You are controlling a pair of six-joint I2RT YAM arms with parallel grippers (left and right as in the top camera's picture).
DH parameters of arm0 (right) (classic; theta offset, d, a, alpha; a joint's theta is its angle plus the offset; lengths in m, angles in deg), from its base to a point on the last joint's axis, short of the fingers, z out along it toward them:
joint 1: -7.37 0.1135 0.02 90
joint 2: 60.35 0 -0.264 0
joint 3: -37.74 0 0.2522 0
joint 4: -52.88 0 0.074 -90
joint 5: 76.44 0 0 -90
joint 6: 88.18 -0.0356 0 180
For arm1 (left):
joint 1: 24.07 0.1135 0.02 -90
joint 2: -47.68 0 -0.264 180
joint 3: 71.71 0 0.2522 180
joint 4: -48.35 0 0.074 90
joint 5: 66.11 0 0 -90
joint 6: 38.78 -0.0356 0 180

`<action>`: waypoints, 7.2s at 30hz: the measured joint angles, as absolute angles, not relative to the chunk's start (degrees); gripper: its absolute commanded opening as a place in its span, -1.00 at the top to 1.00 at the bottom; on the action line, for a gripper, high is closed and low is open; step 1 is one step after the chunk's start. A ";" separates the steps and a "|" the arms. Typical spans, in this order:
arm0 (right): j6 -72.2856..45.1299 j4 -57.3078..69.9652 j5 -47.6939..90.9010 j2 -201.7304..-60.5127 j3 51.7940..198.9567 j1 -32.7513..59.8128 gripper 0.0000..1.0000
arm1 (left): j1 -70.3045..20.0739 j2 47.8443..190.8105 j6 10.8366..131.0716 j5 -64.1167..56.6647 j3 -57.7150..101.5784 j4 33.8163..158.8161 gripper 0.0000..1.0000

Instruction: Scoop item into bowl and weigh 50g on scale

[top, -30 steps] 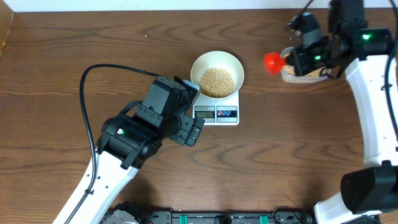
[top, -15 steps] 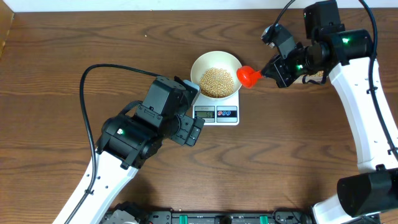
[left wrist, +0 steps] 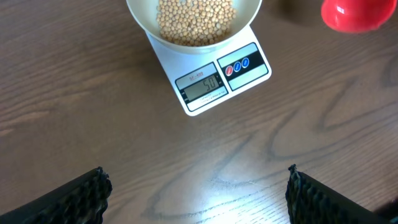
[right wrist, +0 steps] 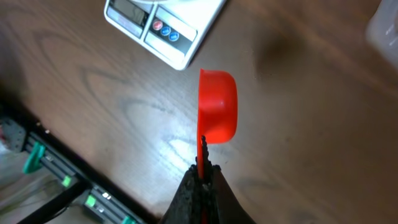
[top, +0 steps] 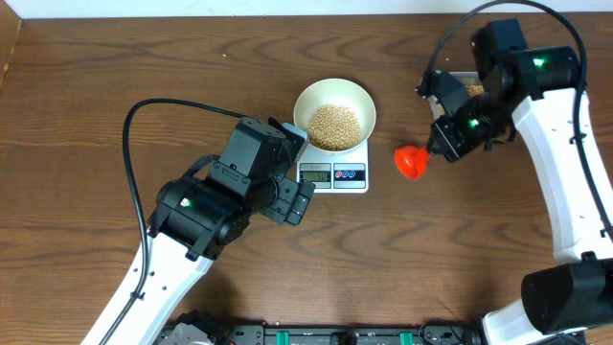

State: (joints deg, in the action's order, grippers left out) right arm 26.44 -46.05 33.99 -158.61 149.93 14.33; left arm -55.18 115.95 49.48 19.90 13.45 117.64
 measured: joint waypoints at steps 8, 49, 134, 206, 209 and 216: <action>26.79 -42.77 38.71 -158.52 137.30 8.84 0.97 | -55.18 115.95 49.48 19.90 13.45 117.64 -0.84; 10.53 -35.67 22.49 -158.52 126.85 3.92 -0.66 | -55.18 115.95 49.48 19.90 13.45 117.64 -0.84; -2.87 45.22 16.65 -74.24 54.74 11.09 -0.98 | -55.18 115.95 49.46 19.88 13.89 117.64 -0.84; -0.51 35.06 13.51 -61.19 51.90 10.98 -0.99 | -55.18 115.95 49.46 19.88 13.89 117.86 -0.84; -0.51 35.06 13.51 -61.19 51.90 10.98 -0.98 | -55.18 115.95 49.46 19.88 13.89 119.60 -0.84; -0.51 35.06 13.51 -61.19 51.90 10.98 -0.99 | -55.18 115.95 49.46 19.88 13.89 119.98 -1.00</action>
State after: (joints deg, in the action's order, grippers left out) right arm -0.51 35.06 13.51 -61.19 51.90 10.98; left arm -55.18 115.95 49.46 19.88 13.89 119.98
